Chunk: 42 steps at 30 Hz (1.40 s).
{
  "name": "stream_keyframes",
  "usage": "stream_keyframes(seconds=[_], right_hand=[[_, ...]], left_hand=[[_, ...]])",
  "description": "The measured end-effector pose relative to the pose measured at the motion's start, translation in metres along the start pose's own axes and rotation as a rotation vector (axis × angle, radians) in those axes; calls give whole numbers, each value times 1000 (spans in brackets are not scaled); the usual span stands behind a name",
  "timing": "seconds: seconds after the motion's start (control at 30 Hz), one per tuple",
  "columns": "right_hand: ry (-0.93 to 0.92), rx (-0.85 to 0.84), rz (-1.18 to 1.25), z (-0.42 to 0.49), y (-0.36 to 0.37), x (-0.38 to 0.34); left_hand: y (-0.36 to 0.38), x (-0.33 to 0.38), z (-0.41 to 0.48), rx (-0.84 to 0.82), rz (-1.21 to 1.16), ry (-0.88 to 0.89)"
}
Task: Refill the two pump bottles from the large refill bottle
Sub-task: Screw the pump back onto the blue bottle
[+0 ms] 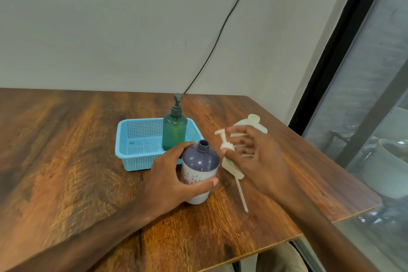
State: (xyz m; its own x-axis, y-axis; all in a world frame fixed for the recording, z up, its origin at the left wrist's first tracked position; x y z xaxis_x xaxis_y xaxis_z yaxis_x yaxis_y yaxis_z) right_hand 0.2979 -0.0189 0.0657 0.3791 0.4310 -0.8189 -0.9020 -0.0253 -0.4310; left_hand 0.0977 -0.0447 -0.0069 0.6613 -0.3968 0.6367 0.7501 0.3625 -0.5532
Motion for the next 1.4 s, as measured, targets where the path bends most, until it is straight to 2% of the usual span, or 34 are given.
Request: stream_keyframes(seconds=[0.23,0.33,0.63,0.8,0.93,1.23,1.4], right_hand=[[-282,-10,400,25,-9,-91],[-374,27,414,36,-3,-107],[-279,4,326,29,19,-64],[-345,46,487,27,0,-78],[-379,17,589,29,-8,-93],[-160,-59,349,14,29,-36],[-102,-141,152,-5,38,-18]], left_hand=[[3,-4,1,-18,-36,-10],[3,-4,0,-17,-31,-16],[3,-2,0,-31,-47,-2],[5,-5,1,-47,-43,-7],[4,-4,0,-45,-59,-17],[1,3,0,-12,-87,6],[1,2,1,11,-71,24]])
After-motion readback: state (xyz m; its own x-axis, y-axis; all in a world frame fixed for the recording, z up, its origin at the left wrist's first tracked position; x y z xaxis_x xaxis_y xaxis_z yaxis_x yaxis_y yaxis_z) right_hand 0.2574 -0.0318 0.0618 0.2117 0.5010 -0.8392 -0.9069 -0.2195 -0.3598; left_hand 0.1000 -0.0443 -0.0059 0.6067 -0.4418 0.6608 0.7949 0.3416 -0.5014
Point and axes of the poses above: each hand's wrist, its own z-axis towards the middle knuckle, its own y-axis out of the palm, x = y × z, the point moved 3 cm from there along z, towards the middle knuckle, and after that the axes turned 12 degrees about z, right-handed, at the moved point
